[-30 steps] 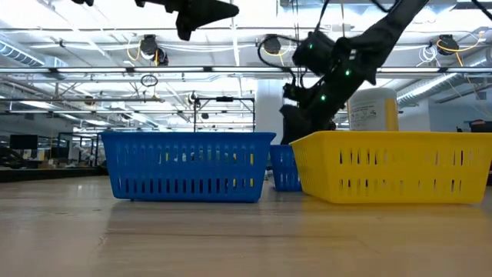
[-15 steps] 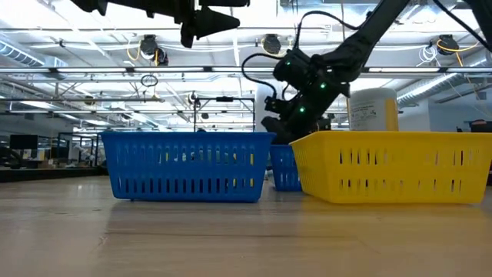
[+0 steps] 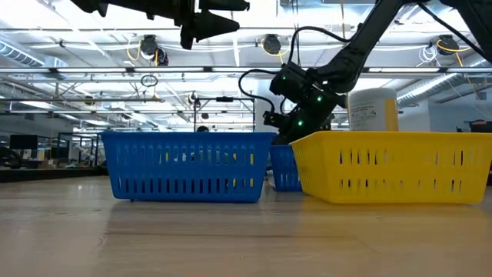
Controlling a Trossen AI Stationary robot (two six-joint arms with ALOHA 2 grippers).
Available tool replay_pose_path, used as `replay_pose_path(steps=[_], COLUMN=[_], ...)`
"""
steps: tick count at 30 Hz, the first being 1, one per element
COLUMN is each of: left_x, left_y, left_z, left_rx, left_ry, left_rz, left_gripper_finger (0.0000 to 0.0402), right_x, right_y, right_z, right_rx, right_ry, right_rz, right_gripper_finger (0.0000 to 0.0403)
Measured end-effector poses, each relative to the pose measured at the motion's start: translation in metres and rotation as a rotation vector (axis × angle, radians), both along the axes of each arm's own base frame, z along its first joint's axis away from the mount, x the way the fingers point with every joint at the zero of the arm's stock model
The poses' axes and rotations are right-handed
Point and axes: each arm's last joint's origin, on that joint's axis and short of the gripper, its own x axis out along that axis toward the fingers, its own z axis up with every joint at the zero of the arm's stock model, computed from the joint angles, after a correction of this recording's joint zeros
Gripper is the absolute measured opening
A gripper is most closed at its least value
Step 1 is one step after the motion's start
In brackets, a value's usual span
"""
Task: Pick & Place Travel size toiletries
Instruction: Put the white toothpaste into the bottom yellow basket
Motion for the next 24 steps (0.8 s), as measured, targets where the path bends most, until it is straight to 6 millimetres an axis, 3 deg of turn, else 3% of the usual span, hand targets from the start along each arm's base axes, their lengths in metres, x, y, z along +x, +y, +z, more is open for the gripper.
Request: replay_pose_path(steps=[7, 18, 24], left_x=[0.0, 0.0, 0.0], left_y=[0.0, 0.0, 0.0], left_z=[0.0, -0.0001, -0.0007], left_rx=[-0.001, 0.0, 0.001], left_ry=[0.0, 0.001, 0.008], left_rz=[0.0, 0.0, 0.0], left_gripper_finger=[0.0234, 0.0234, 0.0234], right_x=[0.0003, 0.0004, 0.0006], right_y=[-0.0001, -0.0002, -0.0001], right_z=[-0.001, -0.0005, -0.0002], right_rx=[0.001, -0.002, -0.004], right_ry=[0.0, -0.002, -0.003], right_rz=[0.0, 0.002, 0.004], right_gripper_finger=[0.0171, 0.0019, 0.0013])
